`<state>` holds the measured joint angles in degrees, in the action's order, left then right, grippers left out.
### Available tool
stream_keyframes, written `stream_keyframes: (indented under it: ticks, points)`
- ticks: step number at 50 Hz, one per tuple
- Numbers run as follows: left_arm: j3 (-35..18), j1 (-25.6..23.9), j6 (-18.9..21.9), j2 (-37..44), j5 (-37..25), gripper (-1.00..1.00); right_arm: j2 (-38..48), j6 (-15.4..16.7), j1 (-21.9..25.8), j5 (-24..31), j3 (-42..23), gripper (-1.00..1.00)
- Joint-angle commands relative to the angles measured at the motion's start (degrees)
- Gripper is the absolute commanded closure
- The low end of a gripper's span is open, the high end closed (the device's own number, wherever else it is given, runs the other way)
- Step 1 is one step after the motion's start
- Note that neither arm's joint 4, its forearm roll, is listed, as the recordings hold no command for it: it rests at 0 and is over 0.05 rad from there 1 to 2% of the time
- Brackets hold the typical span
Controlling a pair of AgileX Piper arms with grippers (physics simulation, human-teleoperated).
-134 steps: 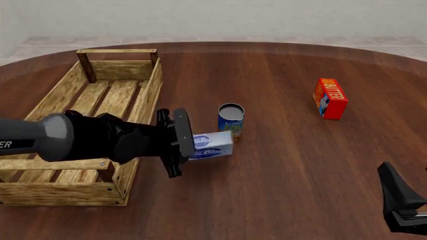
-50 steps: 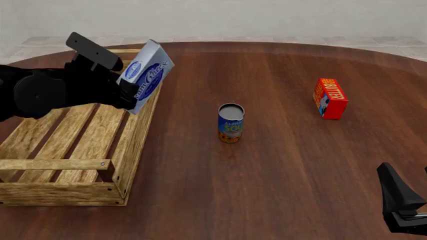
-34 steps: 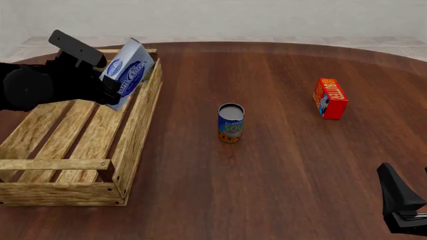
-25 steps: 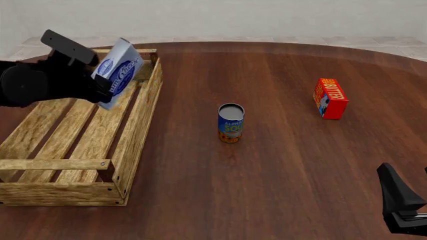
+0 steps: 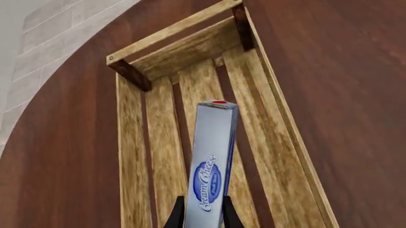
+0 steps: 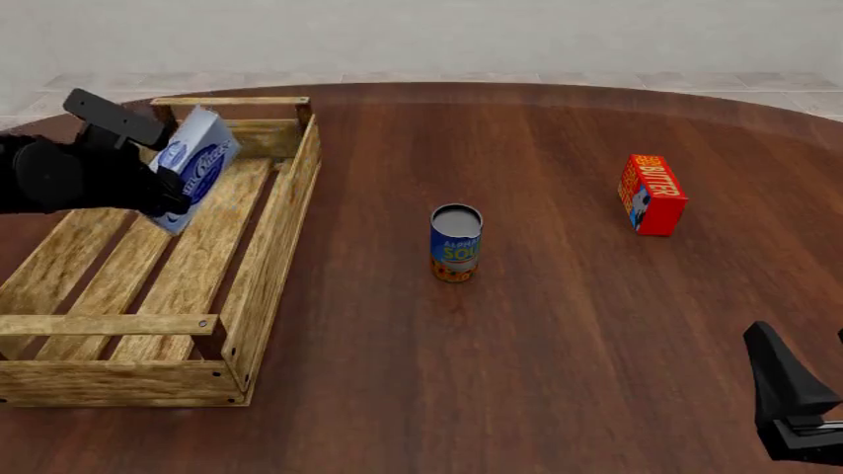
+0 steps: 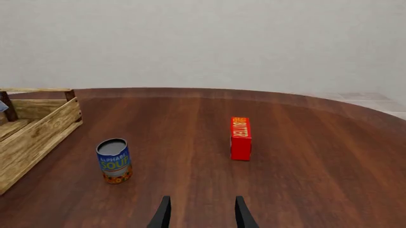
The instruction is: Pick up the cream cheese and put it in the tray.
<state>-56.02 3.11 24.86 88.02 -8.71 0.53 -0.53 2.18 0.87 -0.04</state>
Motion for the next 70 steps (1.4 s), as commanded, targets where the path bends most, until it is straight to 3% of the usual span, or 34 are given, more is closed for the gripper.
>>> stream_keyframes:
  ticks: [1,9,38,48,70]
  points:
    - [-0.99,2.56,0.79,4.23,1.89,1.00,0.00,-0.04,0.00,0.00,-0.01,-1.00]
    - [0.17,2.39,-0.13,5.84,2.86,1.00,0.02,0.06,0.06,0.08,-0.01,-1.00]
    - [4.71,3.08,3.02,12.97,9.71,1.00,0.15,-0.04,-0.14,0.17,0.01,-1.00]
    - [2.88,3.39,3.51,16.51,9.68,1.00,0.18,0.02,-0.11,0.18,0.01,-1.00]
    - [2.88,3.56,3.86,15.57,9.19,1.00,0.02,0.02,0.05,0.37,0.01,-1.00]
